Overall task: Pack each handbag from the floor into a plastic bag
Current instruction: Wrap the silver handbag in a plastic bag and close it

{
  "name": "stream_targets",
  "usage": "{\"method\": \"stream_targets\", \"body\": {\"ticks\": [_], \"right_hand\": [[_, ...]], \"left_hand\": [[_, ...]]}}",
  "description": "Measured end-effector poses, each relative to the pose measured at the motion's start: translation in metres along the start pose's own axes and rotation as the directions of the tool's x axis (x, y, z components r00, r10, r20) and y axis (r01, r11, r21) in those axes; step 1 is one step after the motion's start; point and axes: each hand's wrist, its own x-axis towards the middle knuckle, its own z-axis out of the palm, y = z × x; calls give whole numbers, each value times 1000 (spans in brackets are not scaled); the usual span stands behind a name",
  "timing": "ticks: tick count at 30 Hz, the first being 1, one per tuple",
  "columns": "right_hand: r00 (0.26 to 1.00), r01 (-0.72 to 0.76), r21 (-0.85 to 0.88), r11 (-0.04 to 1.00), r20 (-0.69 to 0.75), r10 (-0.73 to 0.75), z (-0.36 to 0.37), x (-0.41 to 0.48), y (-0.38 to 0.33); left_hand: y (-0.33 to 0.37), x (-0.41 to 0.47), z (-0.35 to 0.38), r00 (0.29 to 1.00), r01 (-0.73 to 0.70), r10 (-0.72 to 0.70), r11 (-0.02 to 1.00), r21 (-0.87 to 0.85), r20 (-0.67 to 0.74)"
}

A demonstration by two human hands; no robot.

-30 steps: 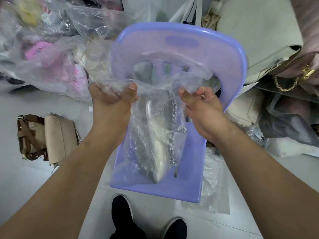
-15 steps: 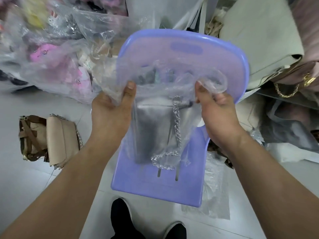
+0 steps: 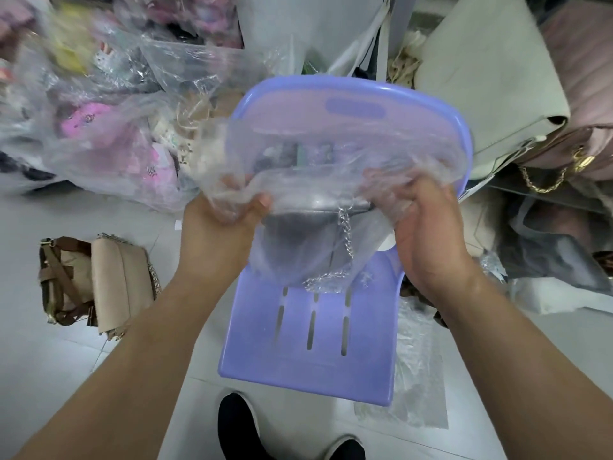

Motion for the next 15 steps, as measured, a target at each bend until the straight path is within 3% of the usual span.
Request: {"method": "stream_targets", "body": {"ticks": [3,9,13,15], "right_hand": [[995,104,-197,975,18,-103,3,-4,2],[985,171,-271,947,60,-161,14,-14,-10],[968,222,-410,885,201,-149,26,-20,-16],[977,181,-323,929,170,-131,33,-20,-19]], "left_hand": [[3,7,5,999,9,-9,1000,-4,-46],[7,-4,11,998,66,-66,998,-1,-21],[16,-8,20,992,129,-121,955,-267,47],[20,-3,26,976,206,-145,868,-452,165]]}}
